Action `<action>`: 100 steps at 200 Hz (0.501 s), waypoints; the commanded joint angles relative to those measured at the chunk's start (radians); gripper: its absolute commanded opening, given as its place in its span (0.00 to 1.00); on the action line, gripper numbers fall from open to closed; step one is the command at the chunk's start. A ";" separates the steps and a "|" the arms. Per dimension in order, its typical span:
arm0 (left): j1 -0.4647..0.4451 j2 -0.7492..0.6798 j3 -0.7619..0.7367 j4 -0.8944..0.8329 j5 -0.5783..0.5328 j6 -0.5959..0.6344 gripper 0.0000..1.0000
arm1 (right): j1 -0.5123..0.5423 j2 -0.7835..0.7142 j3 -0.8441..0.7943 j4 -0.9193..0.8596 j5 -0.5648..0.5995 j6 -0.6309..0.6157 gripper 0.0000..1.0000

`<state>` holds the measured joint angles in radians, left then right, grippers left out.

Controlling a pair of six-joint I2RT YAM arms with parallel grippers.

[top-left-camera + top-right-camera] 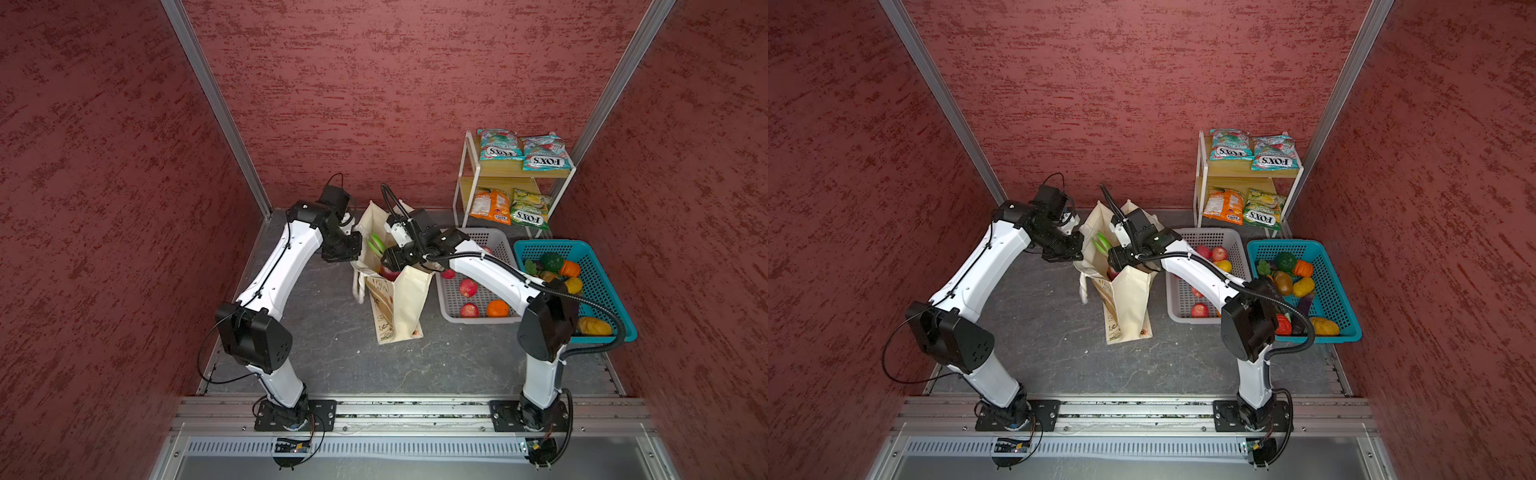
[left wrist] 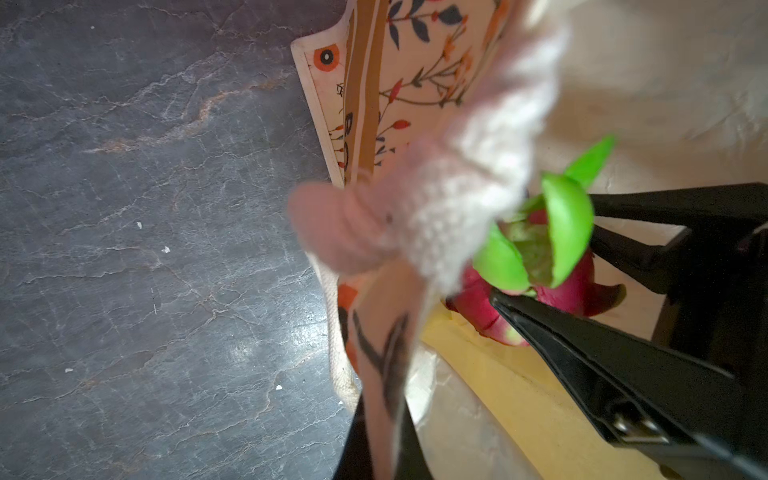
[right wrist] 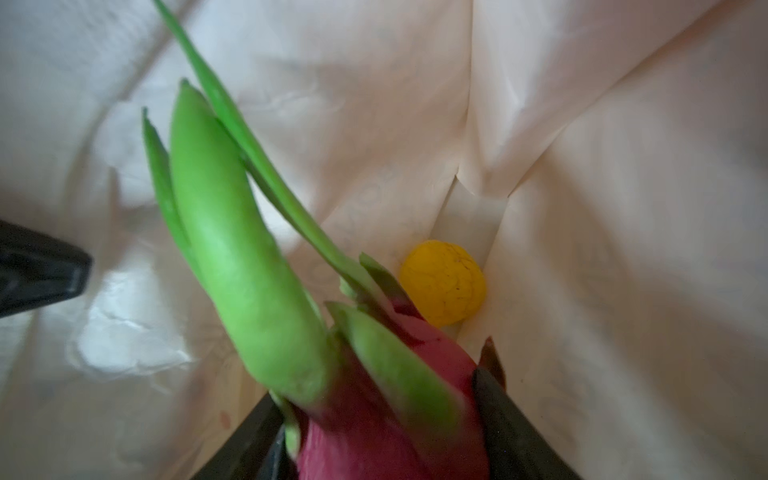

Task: Place the food into the grocery bag and tie it
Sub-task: 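Carry the dragon fruit with the right gripper into the tote bag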

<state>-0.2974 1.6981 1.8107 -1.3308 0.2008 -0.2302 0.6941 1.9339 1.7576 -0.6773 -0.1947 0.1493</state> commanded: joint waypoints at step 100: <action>0.007 0.009 0.010 0.010 0.014 0.042 0.00 | 0.014 0.026 -0.015 0.016 0.086 -0.061 0.89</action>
<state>-0.2966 1.6981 1.8107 -1.3304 0.2035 -0.2123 0.6983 1.9602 1.7359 -0.6769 -0.1329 0.1146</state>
